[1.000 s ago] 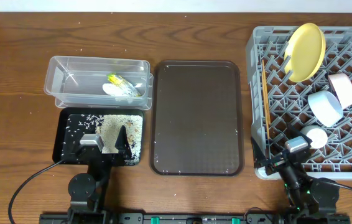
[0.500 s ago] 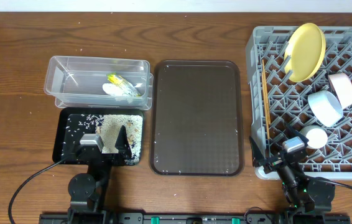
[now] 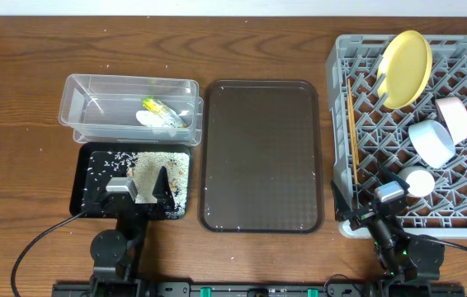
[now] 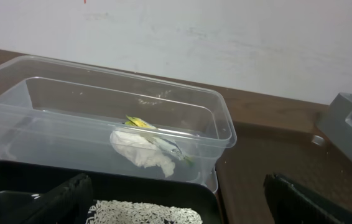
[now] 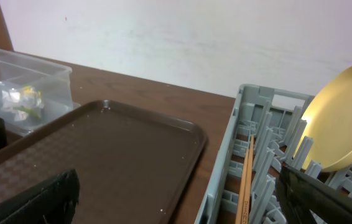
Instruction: Sort waste into correct bins and load items into the dishwasher rack
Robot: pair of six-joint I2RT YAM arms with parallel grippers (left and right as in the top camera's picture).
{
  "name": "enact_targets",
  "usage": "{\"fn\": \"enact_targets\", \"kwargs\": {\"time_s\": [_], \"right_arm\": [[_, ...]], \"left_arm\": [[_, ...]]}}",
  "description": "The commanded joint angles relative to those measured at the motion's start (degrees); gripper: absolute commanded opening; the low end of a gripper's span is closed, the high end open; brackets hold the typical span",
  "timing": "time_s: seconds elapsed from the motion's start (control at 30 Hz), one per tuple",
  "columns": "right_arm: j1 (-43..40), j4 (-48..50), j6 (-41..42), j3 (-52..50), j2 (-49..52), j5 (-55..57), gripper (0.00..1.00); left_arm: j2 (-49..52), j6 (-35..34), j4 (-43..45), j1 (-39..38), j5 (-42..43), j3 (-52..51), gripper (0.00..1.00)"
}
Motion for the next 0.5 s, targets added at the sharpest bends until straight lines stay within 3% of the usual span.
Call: {"fn": "enact_targets", "kwargs": {"time_s": [0.0, 0.47], "right_arm": [[-0.5, -0.2, -0.3, -0.1, -0.4, -0.2, 0.99], [-0.5, -0.2, -0.3, -0.1, -0.4, -0.2, 0.99]], "left_arm": [[-0.4, 0.8, -1.2, 0.2, 0.2, -1.3, 0.91], [-0.4, 0.8, -1.2, 0.2, 0.2, -1.3, 0.91]]}}
